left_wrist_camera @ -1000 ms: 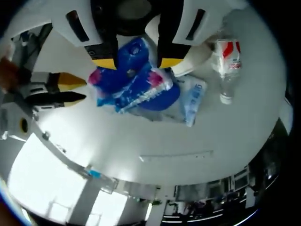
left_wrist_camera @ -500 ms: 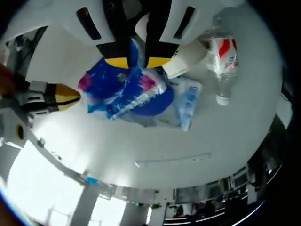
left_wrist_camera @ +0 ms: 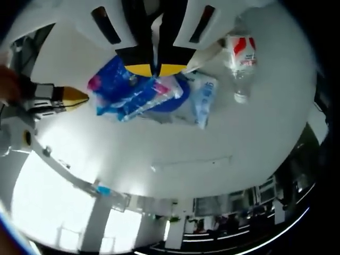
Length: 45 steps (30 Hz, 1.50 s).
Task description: Arrange the tabletop items into an orderly group along one side of the table until the central work area is clear of visible clutter.
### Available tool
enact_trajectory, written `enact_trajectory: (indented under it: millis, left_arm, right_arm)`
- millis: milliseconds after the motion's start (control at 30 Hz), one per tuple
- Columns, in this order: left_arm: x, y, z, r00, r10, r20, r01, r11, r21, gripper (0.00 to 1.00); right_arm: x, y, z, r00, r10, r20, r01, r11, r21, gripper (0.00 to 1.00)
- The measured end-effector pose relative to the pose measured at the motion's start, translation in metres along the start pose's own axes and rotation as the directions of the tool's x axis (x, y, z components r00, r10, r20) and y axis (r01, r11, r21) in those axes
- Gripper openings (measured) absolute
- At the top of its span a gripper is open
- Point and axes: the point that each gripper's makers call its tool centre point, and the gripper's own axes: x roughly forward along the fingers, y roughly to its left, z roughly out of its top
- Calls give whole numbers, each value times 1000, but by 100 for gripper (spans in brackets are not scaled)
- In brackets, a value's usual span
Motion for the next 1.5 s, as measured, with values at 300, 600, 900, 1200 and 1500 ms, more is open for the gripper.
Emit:
enact_trajectory:
  millis: [300,600,900,1200,1500]
  left_arm:
    - [-13,-18,19,996,-38,79,38,999,-2,0]
    - [-14,-46,31,990,-80,115,78,997,23,0]
    - [-6,-76,45,984,-129,124,119,989,84,0]
    - [7,-104,58,977,-172,124,159,981,109,0]
    - [25,-128,64,976,-187,111,170,974,148,0]
  right_arm:
    - [-25,-4,17,998,-17,66,17,1000,-4,0]
    - [-53,-15,19,993,-59,103,60,998,-7,0]
    - [-77,-34,15,986,-113,125,111,994,20,0]
    - [-96,-60,17,977,-160,140,156,987,36,0]
    - [-106,-87,18,973,-182,142,176,983,55,0]
